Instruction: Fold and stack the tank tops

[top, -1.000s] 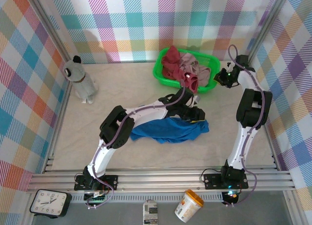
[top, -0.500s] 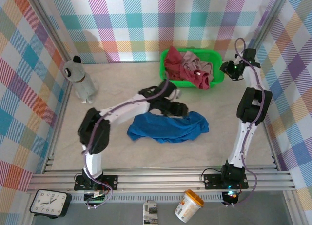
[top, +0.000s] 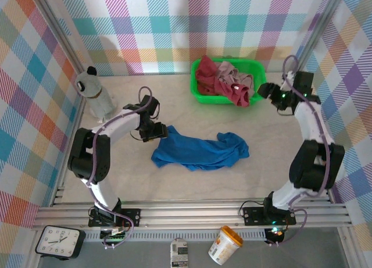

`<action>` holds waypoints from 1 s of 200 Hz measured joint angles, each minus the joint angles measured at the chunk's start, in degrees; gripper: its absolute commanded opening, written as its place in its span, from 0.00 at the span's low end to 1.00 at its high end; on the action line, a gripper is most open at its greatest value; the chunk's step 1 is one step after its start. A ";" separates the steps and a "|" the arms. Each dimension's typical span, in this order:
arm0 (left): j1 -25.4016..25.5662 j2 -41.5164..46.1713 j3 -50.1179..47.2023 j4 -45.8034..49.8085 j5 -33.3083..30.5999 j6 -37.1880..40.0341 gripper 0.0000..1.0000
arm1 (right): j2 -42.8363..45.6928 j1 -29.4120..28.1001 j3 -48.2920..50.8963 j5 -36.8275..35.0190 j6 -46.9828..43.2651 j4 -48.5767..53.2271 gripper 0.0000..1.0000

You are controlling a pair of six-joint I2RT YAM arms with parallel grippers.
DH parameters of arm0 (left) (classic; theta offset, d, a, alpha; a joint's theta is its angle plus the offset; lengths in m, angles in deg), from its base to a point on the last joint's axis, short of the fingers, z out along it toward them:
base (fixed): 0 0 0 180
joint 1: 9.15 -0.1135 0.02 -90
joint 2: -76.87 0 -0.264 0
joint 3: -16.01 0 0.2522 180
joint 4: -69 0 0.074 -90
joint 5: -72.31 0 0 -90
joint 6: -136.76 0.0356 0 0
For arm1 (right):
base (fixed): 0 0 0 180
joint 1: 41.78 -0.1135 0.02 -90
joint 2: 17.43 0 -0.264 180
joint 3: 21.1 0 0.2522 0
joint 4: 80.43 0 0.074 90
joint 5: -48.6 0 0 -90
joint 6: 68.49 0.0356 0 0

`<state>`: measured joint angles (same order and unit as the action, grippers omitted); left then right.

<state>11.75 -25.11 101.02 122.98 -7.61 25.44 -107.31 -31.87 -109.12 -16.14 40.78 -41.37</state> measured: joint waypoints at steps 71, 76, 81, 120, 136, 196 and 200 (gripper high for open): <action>0.63 -7.82 1.60 -2.84 1.62 0.17 0.53 | 10.73 -16.11 19.19 -7.80 -3.54 7.10 0.79; 0.63 -8.07 2.14 -2.45 1.66 0.17 0.53 | 10.71 -16.81 19.41 -8.63 -3.78 7.63 0.79; 0.68 -8.44 2.73 -2.19 1.62 0.17 0.53 | 10.71 -17.55 19.61 -9.51 -3.98 8.07 0.78; 0.74 -11.15 6.75 1.90 1.27 0.42 0.52 | 10.19 -22.16 20.41 -14.69 -4.57 9.09 0.67; 0.74 -11.63 7.39 2.56 1.38 0.50 0.51 | 9.46 -23.23 21.14 -15.87 -4.37 9.11 0.55; 0.76 -14.21 10.99 5.33 1.36 0.66 0.20 | 9.77 -23.56 23.30 -18.93 -4.26 10.25 0.08; 0.76 -14.38 11.17 5.11 1.51 0.24 0.17 | 9.94 -23.56 23.52 -18.95 -4.57 10.25 0.05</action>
<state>12.52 -39.49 112.19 128.10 -6.10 25.68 -97.37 -55.43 -85.60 -35.09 36.21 -31.12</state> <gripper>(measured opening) 0.244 0.111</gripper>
